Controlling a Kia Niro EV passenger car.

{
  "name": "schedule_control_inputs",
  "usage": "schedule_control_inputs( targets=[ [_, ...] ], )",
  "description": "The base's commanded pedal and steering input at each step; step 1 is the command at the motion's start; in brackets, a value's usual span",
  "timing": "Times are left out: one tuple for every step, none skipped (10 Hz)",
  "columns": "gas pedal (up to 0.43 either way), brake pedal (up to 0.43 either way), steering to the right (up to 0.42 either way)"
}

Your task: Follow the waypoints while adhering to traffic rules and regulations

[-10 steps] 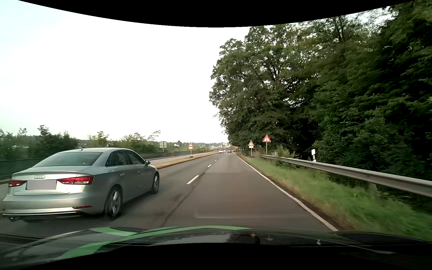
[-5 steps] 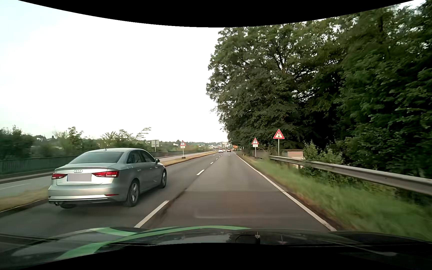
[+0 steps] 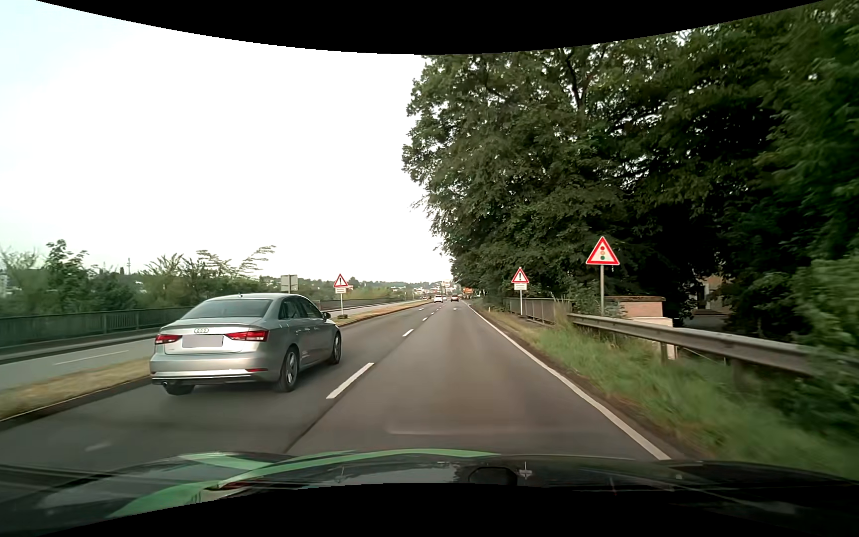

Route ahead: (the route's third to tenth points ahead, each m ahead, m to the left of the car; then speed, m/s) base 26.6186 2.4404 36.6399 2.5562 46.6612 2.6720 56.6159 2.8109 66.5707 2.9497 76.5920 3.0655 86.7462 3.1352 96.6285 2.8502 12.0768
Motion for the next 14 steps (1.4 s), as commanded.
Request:
schedule_control_inputs(
  targets=[
    [0.13, 0.0, -0.002],
    [0.13, 0.0, -0.002],
    [0.13, 0.0, -0.003],
    [0.13, 0.0, -0.003],
    [0.13, 0.0, -0.003],
    [0.13, 0.0, -0.003],
    [0.13, 0.0, -0.003],
    [0.13, 0.0, -0.004],
    [0.13, 0.0, -0.004],
    [0.13, 0.0, -0.004],
    [0.13, 0.0, -0.004],
    [0.13, 0.0, -0.004],
    [0.13, 0.0, -0.004],
    [0.13, 0.0, -0.004]
  ],
)
